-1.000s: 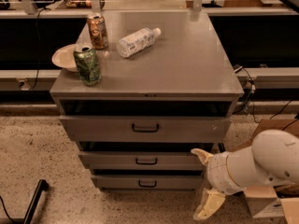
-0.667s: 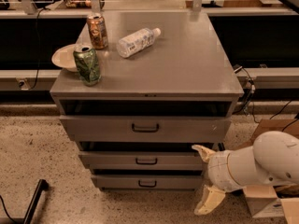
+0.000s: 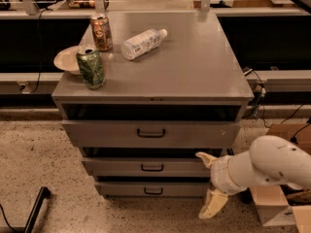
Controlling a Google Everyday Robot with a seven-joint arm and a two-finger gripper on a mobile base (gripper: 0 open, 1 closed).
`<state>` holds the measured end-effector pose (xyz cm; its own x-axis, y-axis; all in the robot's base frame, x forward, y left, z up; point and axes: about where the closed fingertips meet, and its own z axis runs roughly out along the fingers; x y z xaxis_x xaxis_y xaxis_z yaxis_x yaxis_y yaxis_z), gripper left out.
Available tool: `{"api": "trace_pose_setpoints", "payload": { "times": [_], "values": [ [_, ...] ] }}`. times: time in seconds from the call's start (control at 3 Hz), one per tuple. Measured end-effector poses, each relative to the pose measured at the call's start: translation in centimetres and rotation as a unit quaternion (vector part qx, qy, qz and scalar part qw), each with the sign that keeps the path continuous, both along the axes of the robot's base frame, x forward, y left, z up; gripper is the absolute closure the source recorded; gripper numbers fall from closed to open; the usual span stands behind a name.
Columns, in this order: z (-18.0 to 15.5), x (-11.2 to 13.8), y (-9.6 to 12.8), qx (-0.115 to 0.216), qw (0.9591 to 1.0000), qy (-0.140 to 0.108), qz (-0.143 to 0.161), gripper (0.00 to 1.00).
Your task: Open middle drawer
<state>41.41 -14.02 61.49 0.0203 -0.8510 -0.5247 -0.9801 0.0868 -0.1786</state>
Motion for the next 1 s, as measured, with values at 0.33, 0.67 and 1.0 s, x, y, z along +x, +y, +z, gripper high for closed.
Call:
{"api": "trace_pose_setpoints", "payload": {
  "times": [0.33,0.67,1.0],
  "values": [
    [-5.9,2.0,0.0,0.037,0.9993,0.003,-0.001,0.0],
    [-10.8,2.6,-1.0,0.052,0.9986,0.008,-0.005,0.0],
    [-13.5,3.3,-1.6,0.046,0.9989,0.004,-0.01,0.0]
  ]
}}
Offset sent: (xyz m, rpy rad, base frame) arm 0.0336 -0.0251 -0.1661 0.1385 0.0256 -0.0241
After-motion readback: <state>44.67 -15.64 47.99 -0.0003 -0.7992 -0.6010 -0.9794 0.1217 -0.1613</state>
